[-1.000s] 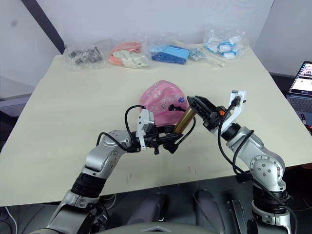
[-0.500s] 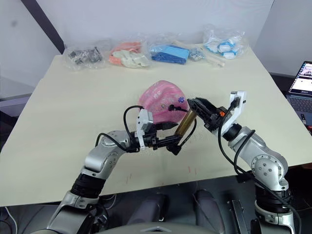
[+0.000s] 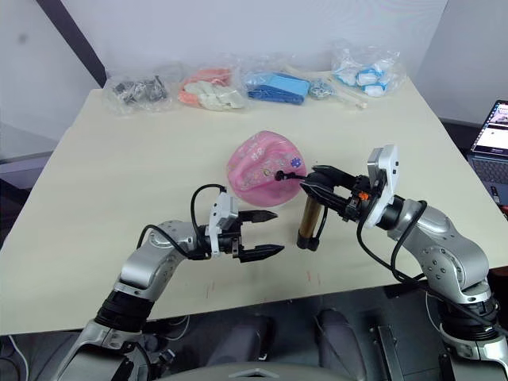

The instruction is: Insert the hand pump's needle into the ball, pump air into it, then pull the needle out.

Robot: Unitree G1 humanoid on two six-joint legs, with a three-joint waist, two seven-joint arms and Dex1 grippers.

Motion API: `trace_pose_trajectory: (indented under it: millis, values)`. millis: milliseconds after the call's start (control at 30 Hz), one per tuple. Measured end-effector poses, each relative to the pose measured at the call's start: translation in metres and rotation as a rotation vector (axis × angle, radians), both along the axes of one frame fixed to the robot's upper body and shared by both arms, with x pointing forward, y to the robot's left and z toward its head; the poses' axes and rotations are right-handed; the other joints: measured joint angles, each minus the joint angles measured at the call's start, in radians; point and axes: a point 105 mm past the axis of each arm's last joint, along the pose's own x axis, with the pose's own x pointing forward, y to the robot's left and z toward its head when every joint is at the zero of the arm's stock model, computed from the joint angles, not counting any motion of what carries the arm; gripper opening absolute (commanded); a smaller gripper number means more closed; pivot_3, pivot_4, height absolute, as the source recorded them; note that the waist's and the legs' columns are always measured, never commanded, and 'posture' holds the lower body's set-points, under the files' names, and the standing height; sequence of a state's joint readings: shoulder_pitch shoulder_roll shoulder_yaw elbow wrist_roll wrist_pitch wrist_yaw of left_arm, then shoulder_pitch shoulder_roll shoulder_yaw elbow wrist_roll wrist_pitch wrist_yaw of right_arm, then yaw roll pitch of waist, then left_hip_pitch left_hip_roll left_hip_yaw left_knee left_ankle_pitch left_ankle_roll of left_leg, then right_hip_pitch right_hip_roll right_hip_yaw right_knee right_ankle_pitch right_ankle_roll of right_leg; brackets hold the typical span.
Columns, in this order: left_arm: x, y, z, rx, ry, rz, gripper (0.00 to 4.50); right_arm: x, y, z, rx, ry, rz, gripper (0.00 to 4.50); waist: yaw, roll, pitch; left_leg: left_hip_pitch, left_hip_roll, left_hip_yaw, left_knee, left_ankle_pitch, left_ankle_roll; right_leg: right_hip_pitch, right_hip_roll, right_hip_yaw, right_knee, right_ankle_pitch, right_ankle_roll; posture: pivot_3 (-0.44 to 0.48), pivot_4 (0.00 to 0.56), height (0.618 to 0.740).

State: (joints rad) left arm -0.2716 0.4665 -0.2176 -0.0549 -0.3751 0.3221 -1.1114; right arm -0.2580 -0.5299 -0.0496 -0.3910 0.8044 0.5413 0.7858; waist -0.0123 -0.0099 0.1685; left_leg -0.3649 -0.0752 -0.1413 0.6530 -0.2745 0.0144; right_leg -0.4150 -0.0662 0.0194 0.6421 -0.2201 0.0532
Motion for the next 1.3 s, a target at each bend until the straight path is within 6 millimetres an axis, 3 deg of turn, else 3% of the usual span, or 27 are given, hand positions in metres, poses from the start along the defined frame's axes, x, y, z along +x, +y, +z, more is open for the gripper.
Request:
trace_pose_trajectory:
  millis: [133,300,933,1033,1200,1233,1300]
  values:
    - [0.001,-0.016,-0.016,0.048,0.025,-0.032,4.44,-0.005,-0.007,-0.002,-0.118,-0.107,0.095,1.91,0.002,0.0,0.0,0.0,0.0,0.001,0.0,0.0,0.0,0.0,0.0,0.0,0.0,0.0,0.0,0.0,0.15,0.74]
    - [0.012,-0.04,-0.034,0.118,0.015,-0.034,4.44,-0.011,-0.005,0.003,-0.125,-0.159,0.179,1.91,0.001,0.0,0.0,0.0,0.0,0.0,0.0,0.0,0.0,0.0,0.0,-0.001,0.0,0.0,0.0,0.0,0.15,0.74]
    - [0.018,-0.077,-0.039,0.052,-0.021,-0.039,4.44,-0.008,-0.007,-0.001,-0.105,-0.112,0.163,1.91,0.005,0.0,0.0,-0.001,-0.002,0.0,0.0,0.0,0.0,0.0,-0.003,-0.001,0.0,0.0,0.0,0.0,0.15,0.74]
    - [0.018,-0.077,-0.041,0.053,-0.017,-0.047,3.64,-0.008,-0.007,0.0,-0.098,-0.106,0.162,1.91,0.004,0.0,0.0,-0.001,-0.002,0.0,0.0,0.0,0.0,0.0,-0.003,-0.001,0.0,0.0,0.0,0.0,0.15,0.74]
    - [0.016,-0.075,-0.042,0.058,-0.018,-0.065,1.42,-0.008,-0.007,0.002,-0.084,-0.093,0.152,1.91,0.004,0.0,0.0,-0.001,-0.002,0.0,0.0,0.0,0.0,0.0,-0.003,-0.001,0.0,0.0,0.0,0.0,0.15,0.74]
    - [0.014,-0.076,-0.042,0.061,-0.027,-0.083,1.12,-0.007,-0.008,0.002,-0.079,-0.088,0.143,1.91,0.005,0.0,0.0,-0.001,-0.002,0.0,0.0,0.0,0.0,0.0,-0.003,-0.001,0.0,0.0,0.0,0.0,0.15,0.74]
    - [0.014,-0.076,-0.042,0.061,-0.028,-0.083,1.12,-0.007,-0.008,0.003,-0.074,-0.088,0.143,1.91,0.005,0.0,0.0,-0.001,-0.002,0.0,0.0,0.0,0.0,0.0,-0.003,-0.001,0.0,0.0,0.0,0.0,0.15,0.74]
